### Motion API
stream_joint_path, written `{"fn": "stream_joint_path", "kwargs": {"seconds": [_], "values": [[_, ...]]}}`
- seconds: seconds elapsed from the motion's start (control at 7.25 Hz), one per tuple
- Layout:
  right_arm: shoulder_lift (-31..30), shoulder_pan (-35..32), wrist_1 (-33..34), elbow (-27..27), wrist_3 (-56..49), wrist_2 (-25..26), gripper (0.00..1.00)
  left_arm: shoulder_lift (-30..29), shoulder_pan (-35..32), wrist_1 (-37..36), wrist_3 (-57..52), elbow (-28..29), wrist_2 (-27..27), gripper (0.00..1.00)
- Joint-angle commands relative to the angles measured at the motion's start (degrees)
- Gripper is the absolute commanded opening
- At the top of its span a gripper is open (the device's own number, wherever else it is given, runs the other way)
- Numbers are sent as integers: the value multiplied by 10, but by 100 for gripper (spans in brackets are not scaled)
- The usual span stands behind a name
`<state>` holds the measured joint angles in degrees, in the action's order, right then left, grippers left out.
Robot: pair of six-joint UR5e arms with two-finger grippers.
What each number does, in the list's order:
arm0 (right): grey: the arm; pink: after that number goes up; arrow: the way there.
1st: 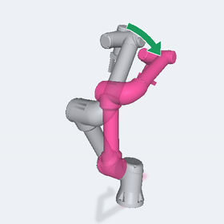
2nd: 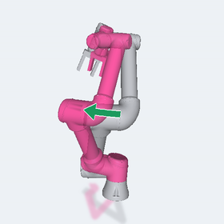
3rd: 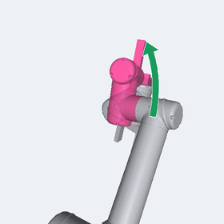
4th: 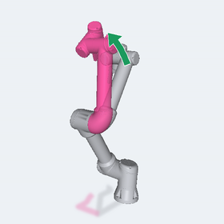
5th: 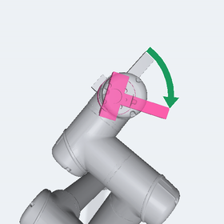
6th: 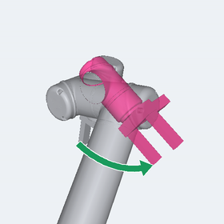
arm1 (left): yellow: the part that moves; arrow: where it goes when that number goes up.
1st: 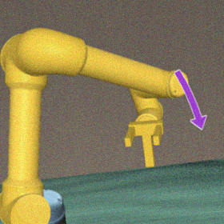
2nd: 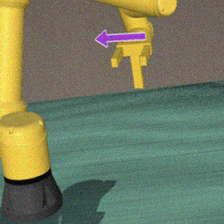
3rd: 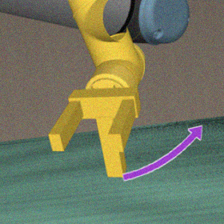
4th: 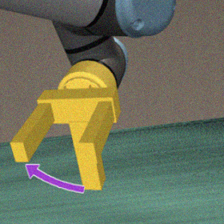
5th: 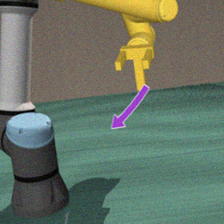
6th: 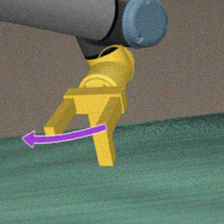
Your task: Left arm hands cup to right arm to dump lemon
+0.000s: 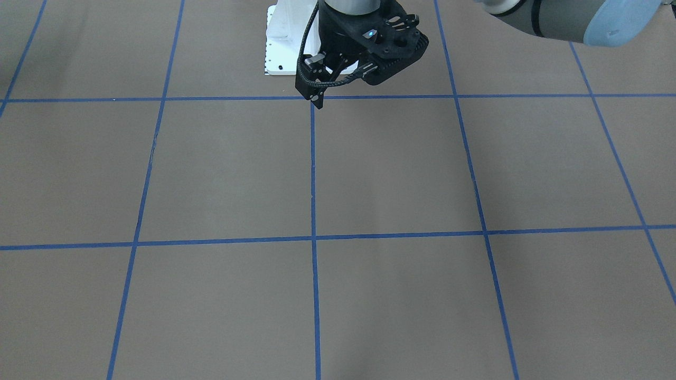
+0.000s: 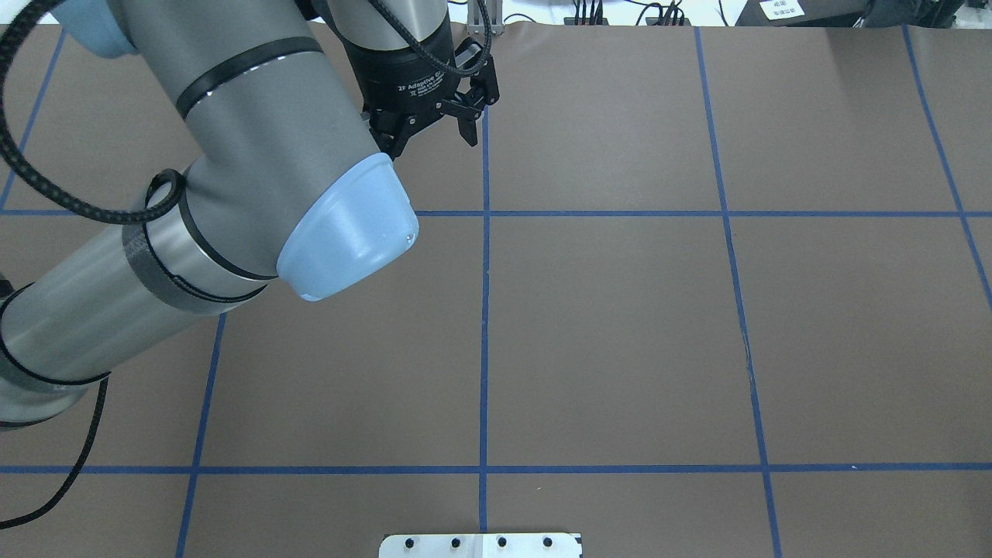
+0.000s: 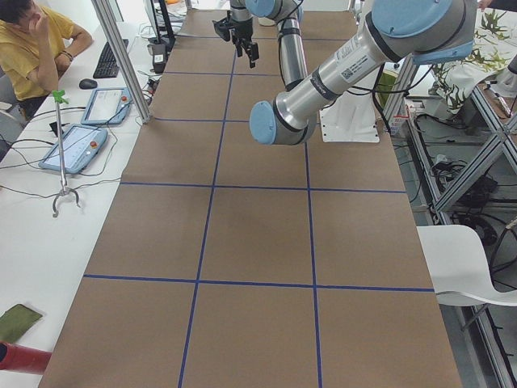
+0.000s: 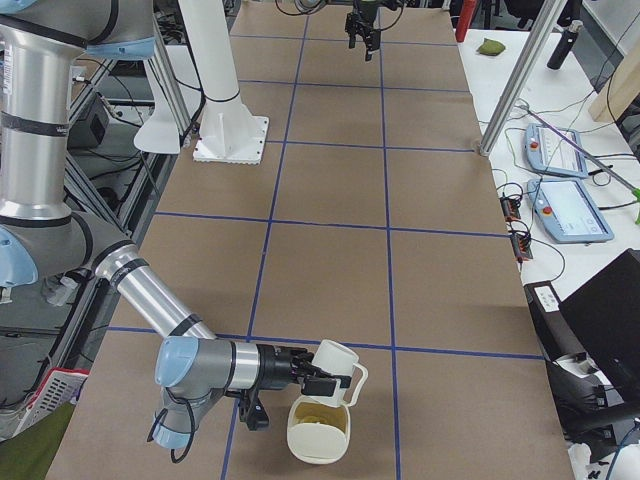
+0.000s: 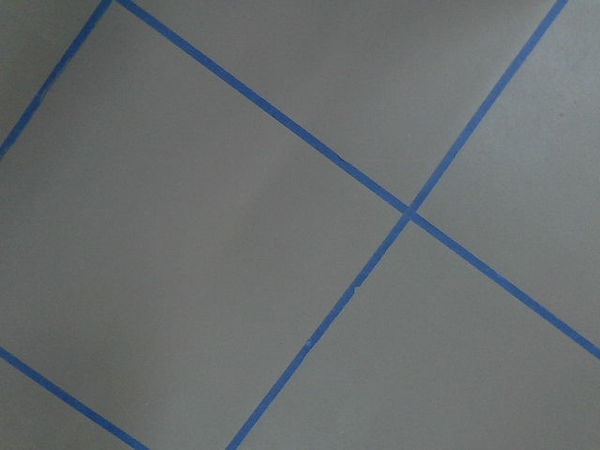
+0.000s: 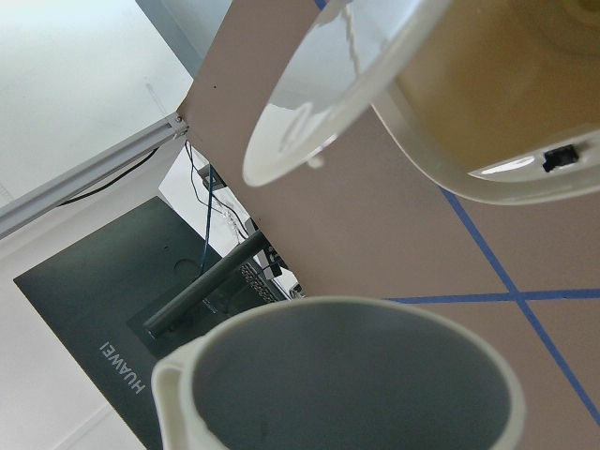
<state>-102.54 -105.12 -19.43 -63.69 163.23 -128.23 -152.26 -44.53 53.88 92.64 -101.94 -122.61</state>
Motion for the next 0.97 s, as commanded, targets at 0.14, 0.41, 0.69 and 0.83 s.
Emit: {"fn": "stream_joint_path", "kwargs": {"seconds": [0.14,0.41,0.69,0.83], "values": [[10,1,-3,-14,-18,2,0,1,1,0,0,1,0,100],[14,16,-3,-32,-150,-3,0,2,4,0,-1,1,9,100],[28,61,3,-67,-222,6,0,3,9,1,-1,1,21,100],[54,87,13,-67,-248,7,0,4,10,1,-1,2,21,100]]}}
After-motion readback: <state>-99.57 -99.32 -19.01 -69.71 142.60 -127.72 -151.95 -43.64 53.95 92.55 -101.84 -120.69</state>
